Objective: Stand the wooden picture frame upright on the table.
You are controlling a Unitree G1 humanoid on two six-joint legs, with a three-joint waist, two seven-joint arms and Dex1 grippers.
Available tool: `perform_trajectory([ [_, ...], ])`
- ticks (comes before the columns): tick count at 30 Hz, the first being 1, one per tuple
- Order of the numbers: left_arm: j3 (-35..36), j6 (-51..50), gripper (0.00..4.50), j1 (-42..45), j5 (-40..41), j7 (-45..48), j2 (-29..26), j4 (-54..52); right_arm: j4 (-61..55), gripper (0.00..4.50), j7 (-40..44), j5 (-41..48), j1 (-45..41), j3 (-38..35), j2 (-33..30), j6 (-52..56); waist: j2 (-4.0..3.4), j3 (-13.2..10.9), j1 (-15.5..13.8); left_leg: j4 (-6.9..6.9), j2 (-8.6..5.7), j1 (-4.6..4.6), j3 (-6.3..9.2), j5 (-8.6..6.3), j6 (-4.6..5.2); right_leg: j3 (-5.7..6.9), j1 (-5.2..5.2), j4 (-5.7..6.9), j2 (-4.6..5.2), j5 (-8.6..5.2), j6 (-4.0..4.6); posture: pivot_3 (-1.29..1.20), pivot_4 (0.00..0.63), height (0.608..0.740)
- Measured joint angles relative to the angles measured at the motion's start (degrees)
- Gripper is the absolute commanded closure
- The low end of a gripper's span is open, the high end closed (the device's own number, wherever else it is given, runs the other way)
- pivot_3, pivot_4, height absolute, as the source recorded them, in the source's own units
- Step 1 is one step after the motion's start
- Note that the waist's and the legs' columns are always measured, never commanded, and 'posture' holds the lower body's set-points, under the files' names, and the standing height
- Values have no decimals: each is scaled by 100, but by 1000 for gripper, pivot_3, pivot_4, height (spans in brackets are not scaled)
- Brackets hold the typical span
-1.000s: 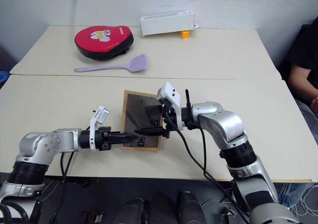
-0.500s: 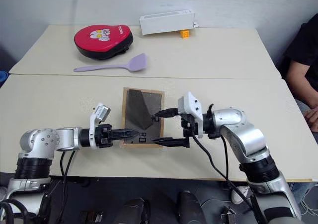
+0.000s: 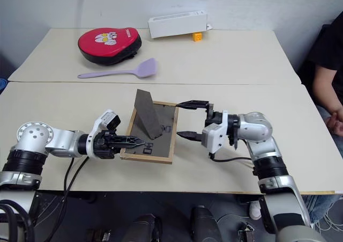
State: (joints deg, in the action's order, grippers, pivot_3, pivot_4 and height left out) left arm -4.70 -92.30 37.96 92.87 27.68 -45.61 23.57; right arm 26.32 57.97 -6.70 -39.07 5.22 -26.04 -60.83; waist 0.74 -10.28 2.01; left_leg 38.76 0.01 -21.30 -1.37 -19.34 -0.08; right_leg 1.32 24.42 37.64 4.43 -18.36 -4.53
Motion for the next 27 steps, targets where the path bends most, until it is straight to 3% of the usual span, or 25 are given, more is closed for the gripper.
perform_trajectory([
  [2,-87,12,3222,1,231,-261,-111,83,320,34,-335,-348,-109,104,121,-228,0,0,0,5,-2,0,0,0,0,0,0,0,1,0,0,0,150,740],
  [5,-192,40,3222,1,556,-633,-121,259,677,627,-816,-782,-152,204,168,-446,0,0,-20,15,-2,-3,5,0,0,2,-1,1,1,0,0,0,150,740],
  [11,-259,134,3222,4,1241,-1080,-211,390,1004,2576,-1675,-1468,-283,327,89,-739,0,0,-13,20,-4,-3,5,0,0,1,-2,2,1,0,0,0,150,740],
  [16,-514,178,3222,0,1703,-1283,-240,183,1293,2576,-2277,-1826,-411,574,-52,-966,0,0,-10,22,-5,-3,5,0,0,0,-2,2,1,0,0,0,150,740],
  [19,-540,209,3222,-5,1746,-1318,-233,148,1443,2005,-2272,-1500,-421,756,-305,-1022,0,0,-11,24,-5,-3,5,0,0,1,-3,0,1,0,0,0,150,740],
  [25,-541,248,3222,-15,1757,-1325,-245,150,1601,35,-2675,-1773,-512,807,-670,-1279,0,0,7,24,-5,-2,5,0,-1,-5,-1,1,-4,-1,1,0,150,740],
  [27,-543,250,3222,-14,1760,-1325,-244,151,1680,35,-2907,-2036,-623,830,-631,-1297,0,0,37,24,-6,0,5,2,-3,-9,2,3,-8,-1,1,0,150,740],
])
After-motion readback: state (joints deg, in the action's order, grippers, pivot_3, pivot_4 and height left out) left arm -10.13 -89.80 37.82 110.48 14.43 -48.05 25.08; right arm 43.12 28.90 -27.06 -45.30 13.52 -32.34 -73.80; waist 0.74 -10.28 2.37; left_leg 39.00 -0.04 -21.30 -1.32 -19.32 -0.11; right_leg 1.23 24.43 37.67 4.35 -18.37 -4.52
